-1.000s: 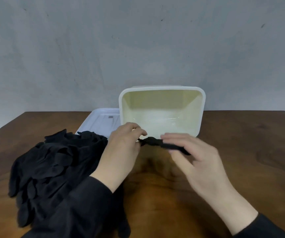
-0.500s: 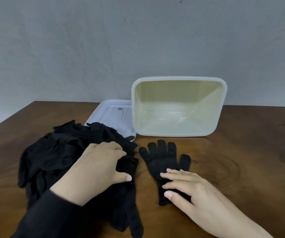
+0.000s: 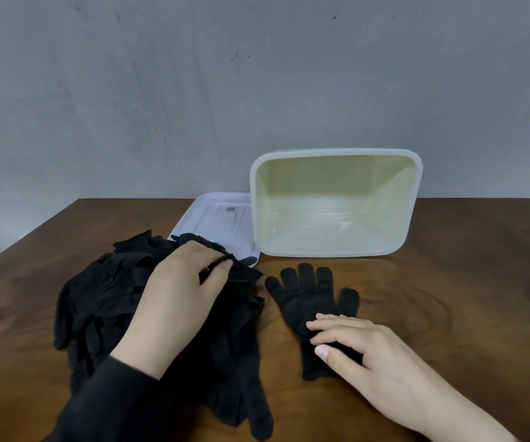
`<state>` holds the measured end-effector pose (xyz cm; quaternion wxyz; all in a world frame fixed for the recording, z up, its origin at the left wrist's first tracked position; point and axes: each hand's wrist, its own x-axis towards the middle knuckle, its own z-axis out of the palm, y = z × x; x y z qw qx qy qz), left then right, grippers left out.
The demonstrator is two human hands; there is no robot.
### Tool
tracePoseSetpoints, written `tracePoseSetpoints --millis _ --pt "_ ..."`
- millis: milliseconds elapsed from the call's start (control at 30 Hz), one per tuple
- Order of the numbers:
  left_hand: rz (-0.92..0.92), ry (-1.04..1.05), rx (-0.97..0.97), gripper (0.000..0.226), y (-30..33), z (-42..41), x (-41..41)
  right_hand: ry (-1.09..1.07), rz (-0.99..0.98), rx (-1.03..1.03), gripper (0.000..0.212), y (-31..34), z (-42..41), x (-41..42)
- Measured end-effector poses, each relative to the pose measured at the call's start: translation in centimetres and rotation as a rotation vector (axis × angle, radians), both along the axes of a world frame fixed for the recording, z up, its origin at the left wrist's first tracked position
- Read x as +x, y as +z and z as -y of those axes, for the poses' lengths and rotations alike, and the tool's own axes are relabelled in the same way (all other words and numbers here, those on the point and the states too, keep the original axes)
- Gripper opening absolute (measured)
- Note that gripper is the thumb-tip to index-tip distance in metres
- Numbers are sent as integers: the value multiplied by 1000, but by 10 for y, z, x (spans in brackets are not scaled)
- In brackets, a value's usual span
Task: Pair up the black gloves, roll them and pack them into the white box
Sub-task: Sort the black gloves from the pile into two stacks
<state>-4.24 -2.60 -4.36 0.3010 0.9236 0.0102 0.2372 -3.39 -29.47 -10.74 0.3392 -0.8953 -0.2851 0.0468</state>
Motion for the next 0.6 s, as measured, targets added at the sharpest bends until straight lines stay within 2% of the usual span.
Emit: tracePoseSetpoints --millis 233,367,467,600 --pt "132 -51 -830 21 46 22 -4 -58 4 85 31 6 1 -5" --pt "97 -244 -1287 28 58 46 -3 -145 -8 355 40 17 0 -8" --pt "25 -380 -1428 32 57 63 -2 -160 -133 542 51 21 1 -9" --pt "-16 -412 -1477 34 47 78 1 -142 -238 622 58 24 -2 -11"
